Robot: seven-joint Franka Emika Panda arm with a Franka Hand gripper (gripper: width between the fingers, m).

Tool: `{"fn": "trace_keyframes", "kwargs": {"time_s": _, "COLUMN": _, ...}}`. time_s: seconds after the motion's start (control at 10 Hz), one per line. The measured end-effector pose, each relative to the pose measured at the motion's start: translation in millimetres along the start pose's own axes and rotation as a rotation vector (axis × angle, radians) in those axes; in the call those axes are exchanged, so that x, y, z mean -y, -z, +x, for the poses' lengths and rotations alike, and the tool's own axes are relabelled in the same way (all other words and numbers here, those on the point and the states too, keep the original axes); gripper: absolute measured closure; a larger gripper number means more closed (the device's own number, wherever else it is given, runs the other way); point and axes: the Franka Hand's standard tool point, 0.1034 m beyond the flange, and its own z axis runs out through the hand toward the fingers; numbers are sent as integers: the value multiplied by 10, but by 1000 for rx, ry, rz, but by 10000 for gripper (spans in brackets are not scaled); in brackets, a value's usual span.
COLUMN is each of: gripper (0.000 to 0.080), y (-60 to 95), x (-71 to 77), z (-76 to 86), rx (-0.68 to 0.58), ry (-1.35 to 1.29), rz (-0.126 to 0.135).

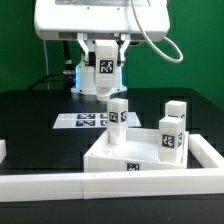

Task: Assemble square table

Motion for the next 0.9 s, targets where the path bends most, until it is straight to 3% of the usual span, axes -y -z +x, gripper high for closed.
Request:
{"fn": "trace_keyframes", "kwargs": {"time_s": 0.2, "gripper": 511, "y": -115, "x": -131, "z": -113, "rx": 12, "ry": -13, "rz": -22}}
{"fn": "trace_keyframes", "kwargs": {"time_s": 0.5, "gripper": 511, "y": -349, "x": -145, "z": -336, "rx": 61, "ry": -74, "rz": -19}}
{"fn": "trace_keyframes", "kwargs": {"time_s": 0.9, "gripper": 511, "y": -415, "x": -171, "z": -393, "rx": 75, "ry": -84, "rz": -17}}
